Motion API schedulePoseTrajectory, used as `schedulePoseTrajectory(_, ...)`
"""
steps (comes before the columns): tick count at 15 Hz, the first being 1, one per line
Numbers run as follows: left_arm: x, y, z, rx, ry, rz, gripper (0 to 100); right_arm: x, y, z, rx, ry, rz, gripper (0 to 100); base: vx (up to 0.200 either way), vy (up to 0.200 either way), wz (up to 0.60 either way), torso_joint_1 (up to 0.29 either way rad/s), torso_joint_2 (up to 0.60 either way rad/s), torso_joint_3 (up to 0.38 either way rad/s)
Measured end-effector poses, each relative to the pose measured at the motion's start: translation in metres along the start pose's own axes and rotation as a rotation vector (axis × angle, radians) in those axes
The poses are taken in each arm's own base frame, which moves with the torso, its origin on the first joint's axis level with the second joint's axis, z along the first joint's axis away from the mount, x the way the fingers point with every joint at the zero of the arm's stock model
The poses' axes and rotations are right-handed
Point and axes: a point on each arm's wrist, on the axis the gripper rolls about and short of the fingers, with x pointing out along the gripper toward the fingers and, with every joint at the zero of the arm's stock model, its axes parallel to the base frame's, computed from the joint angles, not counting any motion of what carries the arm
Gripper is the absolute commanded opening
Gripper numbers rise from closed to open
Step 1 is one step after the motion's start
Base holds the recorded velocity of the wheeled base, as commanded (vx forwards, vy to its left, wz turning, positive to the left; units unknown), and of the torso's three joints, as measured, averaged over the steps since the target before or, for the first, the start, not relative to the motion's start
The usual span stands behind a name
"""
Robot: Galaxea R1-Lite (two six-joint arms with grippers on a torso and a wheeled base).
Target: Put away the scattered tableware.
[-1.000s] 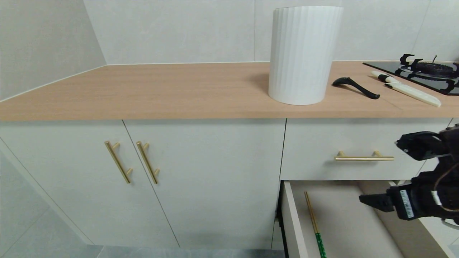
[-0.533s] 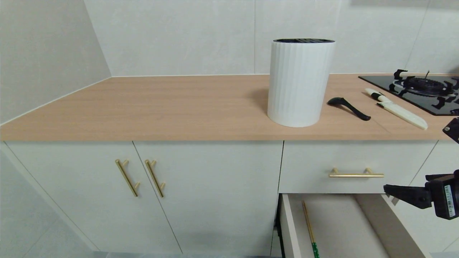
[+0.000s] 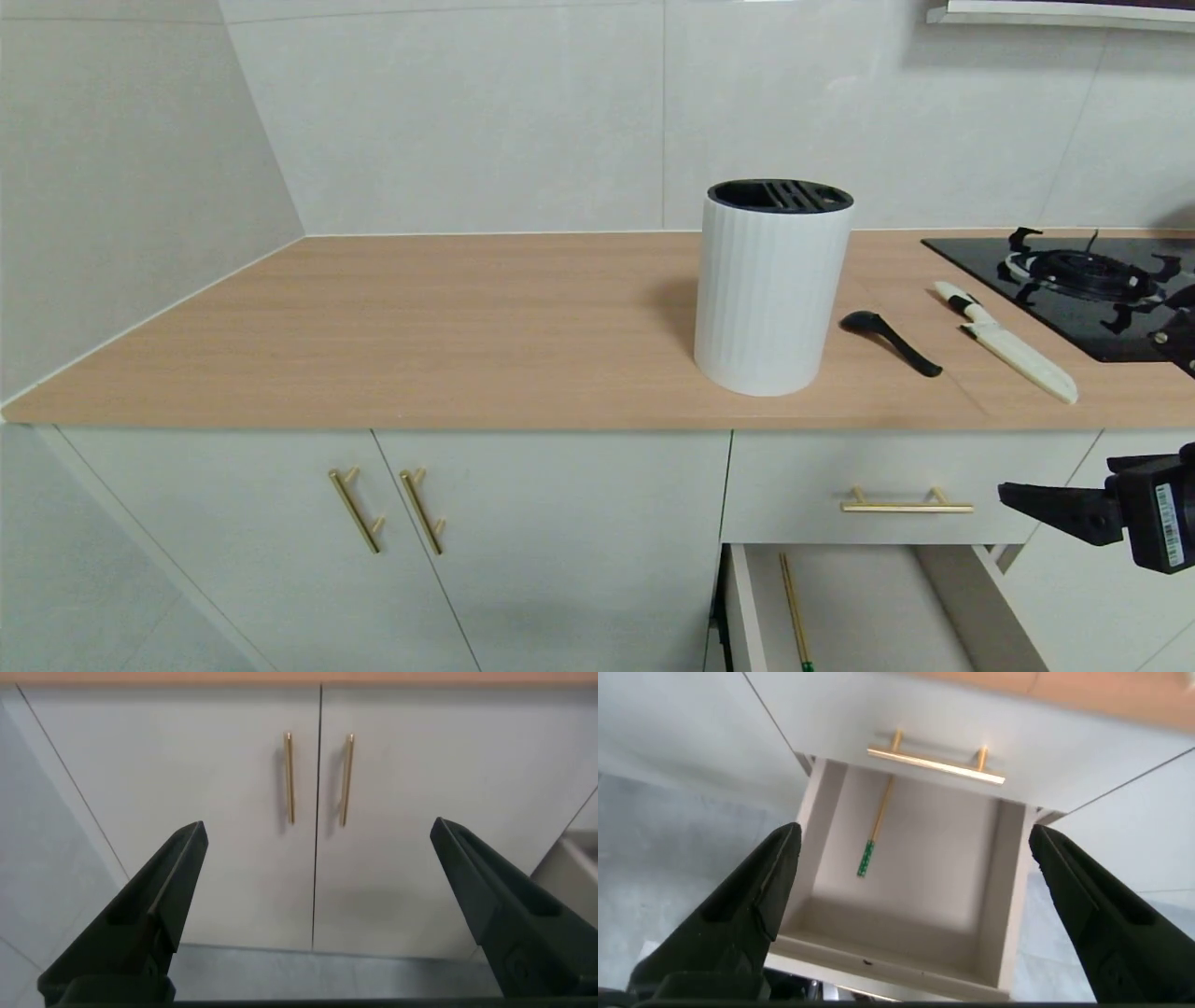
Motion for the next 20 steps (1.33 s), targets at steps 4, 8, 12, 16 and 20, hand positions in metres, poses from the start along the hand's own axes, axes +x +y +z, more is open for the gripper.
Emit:
schedulePoseTrajectory(4, 0.0, 0.0, 0.0, 0.0, 0.0, 0.0, 100, 0.001, 0.0, 0.001, 0.0, -0.002, 0.001, 100, 0.0, 0.0, 0.0, 0.19, -0.49, -0.303)
schedulePoseTrajectory(8, 0.0, 0.0, 0.0, 0.0, -0.002, 0.0, 100, 0.006, 0.001, 0.0, -0.017, 0.016, 0.001, 100, 0.0, 0.0, 0.0, 0.141, -0.34, -0.205)
schedulePoseTrajectory(12, 0.0, 0.0, 0.0, 0.0, -0.001, 0.0, 100, 0.019, 0.002, 0.012, -0.026, 0.025, 0.013, 100, 0.0, 0.0, 0.0, 0.012, -0.02, -0.014)
schedulePoseTrajectory(16, 0.0, 0.0, 0.0, 0.0, -0.001, 0.0, 100, 0.066, -0.014, 0.058, -0.024, 0.035, 0.103, 100, 0.0, 0.0, 0.0, 0.0, 0.0, 0.0)
schedulePoseTrajectory(20, 0.0, 0.0, 0.0, 0.0, -0.001, 0.0, 100, 0.135, -0.044, 0.087, -0.069, 0.066, 0.13, 100, 0.0, 0.0, 0.0, 0.0, 0.0, 0.0)
